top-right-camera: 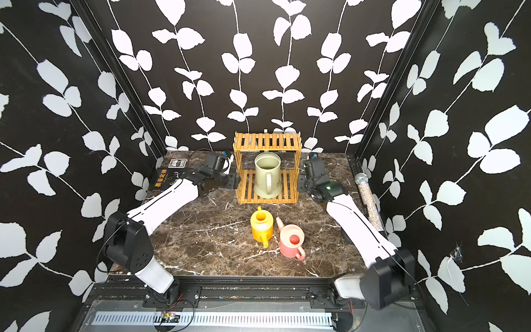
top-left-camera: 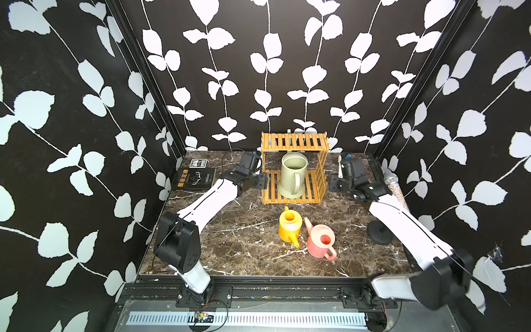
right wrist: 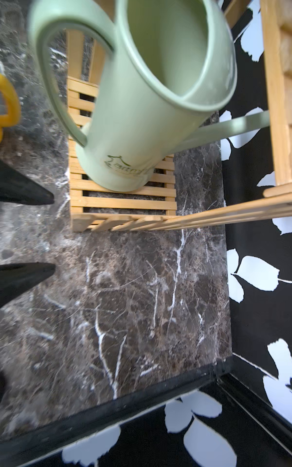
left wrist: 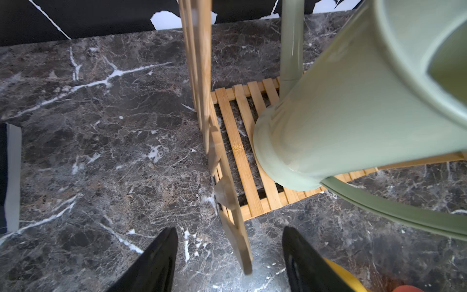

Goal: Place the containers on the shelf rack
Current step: Move the shelf to the center of the board, then pick up the spray bottle from the center of the board.

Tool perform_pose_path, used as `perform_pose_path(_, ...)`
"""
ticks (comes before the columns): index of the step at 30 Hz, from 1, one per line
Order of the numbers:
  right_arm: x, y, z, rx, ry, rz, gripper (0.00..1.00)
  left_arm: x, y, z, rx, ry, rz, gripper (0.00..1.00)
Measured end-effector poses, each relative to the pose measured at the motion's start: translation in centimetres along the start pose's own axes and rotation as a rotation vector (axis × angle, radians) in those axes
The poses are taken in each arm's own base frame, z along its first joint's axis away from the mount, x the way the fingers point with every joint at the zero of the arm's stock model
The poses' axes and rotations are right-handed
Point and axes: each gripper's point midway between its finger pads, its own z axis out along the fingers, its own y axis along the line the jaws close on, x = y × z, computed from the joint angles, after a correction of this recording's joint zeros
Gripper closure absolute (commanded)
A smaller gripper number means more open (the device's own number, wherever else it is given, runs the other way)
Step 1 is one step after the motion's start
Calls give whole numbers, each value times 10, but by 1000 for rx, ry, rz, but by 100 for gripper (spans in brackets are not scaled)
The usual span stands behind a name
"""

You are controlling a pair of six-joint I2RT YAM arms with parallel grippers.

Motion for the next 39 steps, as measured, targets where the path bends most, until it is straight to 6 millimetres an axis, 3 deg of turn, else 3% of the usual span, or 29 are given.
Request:
perform_pose_path(6, 45, -12, -29, -4, 114, 29, 48, -8, 3, -18, -15, -41, 69, 13)
perform_pose_path(12, 82, -13, -62, -54, 224, 52, 27, 4, 13, -27, -42, -36, 122, 6)
perform_pose_path(16, 105, -11, -79, -78, 310, 55, 22, 16, 26, -24, -64, -9, 130, 2)
perform_pose_path(26, 167, 9, -101, -119, 522, 17, 25, 25, 50, -21, -101, 17, 116, 1)
perform_pose_path(30, 189, 13, -107, -138, 548, 3, 33, 25, 62, -21, -121, 16, 96, 2)
perform_pose_path(39, 230, 14, -104, -174, 550, -36, 41, 28, 89, -22, -167, 23, 50, 2)
